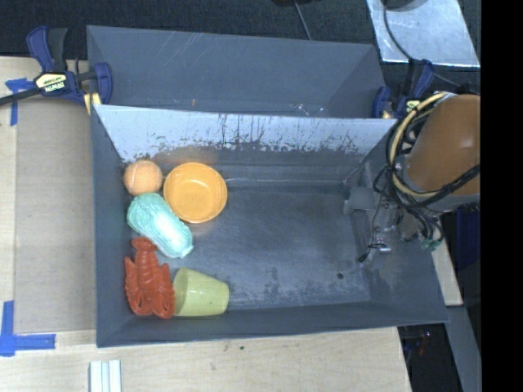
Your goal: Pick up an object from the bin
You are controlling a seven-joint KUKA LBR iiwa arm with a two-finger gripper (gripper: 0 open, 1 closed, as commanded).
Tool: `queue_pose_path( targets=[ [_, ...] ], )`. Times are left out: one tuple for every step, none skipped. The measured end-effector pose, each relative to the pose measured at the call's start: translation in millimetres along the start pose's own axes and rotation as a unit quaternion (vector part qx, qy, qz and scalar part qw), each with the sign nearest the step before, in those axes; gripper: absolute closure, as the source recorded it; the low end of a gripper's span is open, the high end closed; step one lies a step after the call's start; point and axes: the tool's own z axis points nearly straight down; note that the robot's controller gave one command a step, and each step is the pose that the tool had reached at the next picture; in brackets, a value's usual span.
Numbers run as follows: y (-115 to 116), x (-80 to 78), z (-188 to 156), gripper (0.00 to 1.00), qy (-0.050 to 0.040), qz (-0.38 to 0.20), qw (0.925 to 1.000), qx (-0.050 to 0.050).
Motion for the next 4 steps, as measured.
queue_pose_path(
  targets=[
    [0,0.1,0,0.00,0.0001,0.000,1.0000,0.000],
    [-28,45.1,48,0.00,0.0012,-0.061,0.9981,-0.001],
    [81,17.1,48,0.00,-0.0049,-0.010,0.9999,-0.001],
    [18,-26.5,60,0.00,-0.0020,-0.060,0.9982,0.002]
  ],
)
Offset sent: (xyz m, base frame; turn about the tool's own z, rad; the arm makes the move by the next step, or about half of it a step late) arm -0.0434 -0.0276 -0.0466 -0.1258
